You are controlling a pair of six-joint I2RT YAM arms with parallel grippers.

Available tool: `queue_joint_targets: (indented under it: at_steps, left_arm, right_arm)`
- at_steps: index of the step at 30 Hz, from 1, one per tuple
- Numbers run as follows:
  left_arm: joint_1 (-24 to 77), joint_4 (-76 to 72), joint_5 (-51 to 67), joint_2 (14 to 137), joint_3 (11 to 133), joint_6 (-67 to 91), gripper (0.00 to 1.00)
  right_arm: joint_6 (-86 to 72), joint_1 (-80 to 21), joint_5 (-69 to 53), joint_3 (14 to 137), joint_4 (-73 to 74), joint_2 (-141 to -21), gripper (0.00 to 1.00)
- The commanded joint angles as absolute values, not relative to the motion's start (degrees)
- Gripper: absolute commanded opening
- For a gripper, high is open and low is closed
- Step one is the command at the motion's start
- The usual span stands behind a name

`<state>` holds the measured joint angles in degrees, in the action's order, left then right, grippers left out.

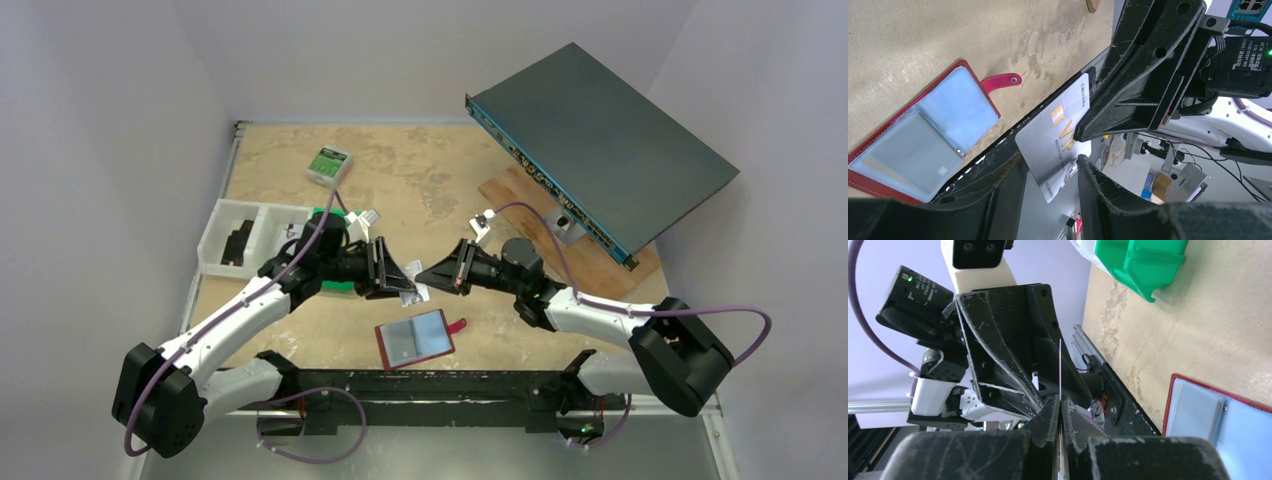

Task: Take the credit cards out of the card holder
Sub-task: Place the credit card in the storage box.

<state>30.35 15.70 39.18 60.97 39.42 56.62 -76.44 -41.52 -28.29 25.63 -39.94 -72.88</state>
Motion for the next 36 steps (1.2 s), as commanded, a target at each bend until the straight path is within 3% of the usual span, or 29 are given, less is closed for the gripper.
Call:
queue_joint_targets:
  at_steps: [1,6,10,11,16,18,20,24,29,36]
  left_arm:
    - [29.62,12.10,40.96,61.23,38.73,57.80,0.40]
    - [29.37,9.99,41.33,61.47,38.28,59.15,0.28]
    - [29.42,8.97,41.40,61.63,38.35,59.86,0.00]
    - [29.43,9.20,41.15,61.60,38.47,59.67,0.00]
    - [29.21,21.47,34.56,60.23,42.67,52.06,0.00]
    - [28.81,29.69,29.27,59.85,46.08,47.73,0.00]
    - [28.21,38.93,21.29,59.60,50.71,43.33,0.00]
    - [27.26,58.91,-0.64,61.60,63.14,36.55,0.00]
    - [24.32,70.72,-27.41,68.46,73.78,33.26,0.00]
    - [18.73,73.23,-41.27,81.40,80.70,30.33,0.00]
  right_arm:
    - [-78.06,-41.67,-29.49,26.06,-44.20,-72.05,0.00]
    - [-77.75,-41.99,-29.50,26.06,-44.15,-72.30,0.00]
    - [-76.39,-42.96,-29.15,26.71,-42.72,-72.94,0.00]
    - [-75.71,-43.06,-28.91,27.00,-41.81,-72.87,0.04]
    - [-68.48,-43.26,-25.90,30.49,-29.16,-70.31,0.55]
    - [-65.68,-43.22,-24.13,32.10,-22.37,-68.42,0.70]
    - [-63.13,-43.18,-22.94,33.90,-16.55,-67.05,0.77]
    - [-59.01,-43.24,-18.77,35.60,-8.98,-64.36,0.80]
    - [-55.83,-43.20,-18.02,36.65,-5.01,-63.08,0.80]
    - [-52.09,-43.08,-18.53,38.94,-0.81,-63.15,0.80]
